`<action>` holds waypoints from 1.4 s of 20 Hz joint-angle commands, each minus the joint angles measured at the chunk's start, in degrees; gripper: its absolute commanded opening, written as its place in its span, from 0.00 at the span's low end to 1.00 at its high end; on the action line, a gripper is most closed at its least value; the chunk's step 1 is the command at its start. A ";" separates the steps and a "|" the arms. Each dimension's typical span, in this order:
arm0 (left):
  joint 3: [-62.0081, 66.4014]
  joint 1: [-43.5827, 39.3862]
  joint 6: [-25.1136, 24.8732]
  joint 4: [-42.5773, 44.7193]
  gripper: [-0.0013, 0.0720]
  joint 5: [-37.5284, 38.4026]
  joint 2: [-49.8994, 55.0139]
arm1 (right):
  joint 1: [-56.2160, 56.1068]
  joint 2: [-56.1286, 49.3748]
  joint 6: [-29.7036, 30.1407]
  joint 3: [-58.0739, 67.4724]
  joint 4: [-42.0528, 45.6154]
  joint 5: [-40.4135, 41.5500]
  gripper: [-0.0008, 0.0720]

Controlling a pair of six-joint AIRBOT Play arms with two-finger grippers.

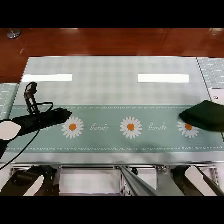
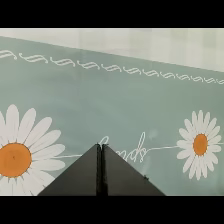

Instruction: Fold the shirts.

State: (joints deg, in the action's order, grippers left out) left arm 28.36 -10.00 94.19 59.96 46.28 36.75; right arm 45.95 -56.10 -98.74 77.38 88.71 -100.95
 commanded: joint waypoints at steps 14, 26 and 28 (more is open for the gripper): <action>39.74 7.78 -11.39 0.07 0.04 7.82 17.03 | -23.30 -12.35 8.24 15.52 -38.51 30.05 0.06; 33.07 3.45 -8.41 15.23 0.04 11.43 33.14 | -57.48 -30.32 0.68 -1.68 -2.84 32.30 0.06; 33.07 3.54 -8.41 15.06 0.04 11.21 33.20 | -57.48 -30.21 -0.59 -1.68 -4.35 32.17 0.06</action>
State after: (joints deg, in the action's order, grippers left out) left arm 62.65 -7.03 85.38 73.97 57.10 68.75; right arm -10.37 -84.97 -96.51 77.43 83.15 -68.95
